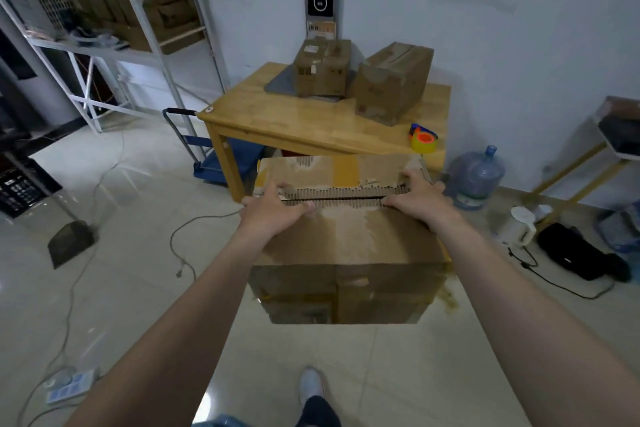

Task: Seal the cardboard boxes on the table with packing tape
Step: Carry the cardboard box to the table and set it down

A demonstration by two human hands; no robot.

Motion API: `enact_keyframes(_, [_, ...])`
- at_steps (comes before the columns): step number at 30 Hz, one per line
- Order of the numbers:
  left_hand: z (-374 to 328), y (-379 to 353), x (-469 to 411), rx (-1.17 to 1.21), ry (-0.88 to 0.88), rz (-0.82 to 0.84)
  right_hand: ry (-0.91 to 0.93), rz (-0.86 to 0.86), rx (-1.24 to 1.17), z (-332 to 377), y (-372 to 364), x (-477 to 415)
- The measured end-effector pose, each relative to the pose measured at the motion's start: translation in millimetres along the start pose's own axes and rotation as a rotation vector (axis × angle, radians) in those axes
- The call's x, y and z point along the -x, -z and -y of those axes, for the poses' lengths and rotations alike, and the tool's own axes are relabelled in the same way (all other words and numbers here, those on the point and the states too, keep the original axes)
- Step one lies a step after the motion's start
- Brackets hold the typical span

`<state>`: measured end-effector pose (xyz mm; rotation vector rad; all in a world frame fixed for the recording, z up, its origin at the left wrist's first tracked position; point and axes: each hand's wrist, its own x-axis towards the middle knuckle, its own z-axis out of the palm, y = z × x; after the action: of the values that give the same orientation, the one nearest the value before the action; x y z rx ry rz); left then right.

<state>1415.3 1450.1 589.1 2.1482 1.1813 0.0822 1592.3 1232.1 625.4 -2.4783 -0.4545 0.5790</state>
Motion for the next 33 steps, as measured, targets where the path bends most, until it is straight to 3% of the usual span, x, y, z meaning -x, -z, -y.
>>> enact_keyframes(9, [-42,58,-220,0.063,0.025,0.046,0.005,0.055,0.004,129,3,-190])
enact_keyframes(21, [-110,78,-449,0.036,-0.067,0.017,0.054,-0.032,-0.028,210,8,-417])
enact_keyframes(33, [-186,108,-694,-0.071,0.045,-0.035,-0.003,0.107,-0.077,314,7,-675])
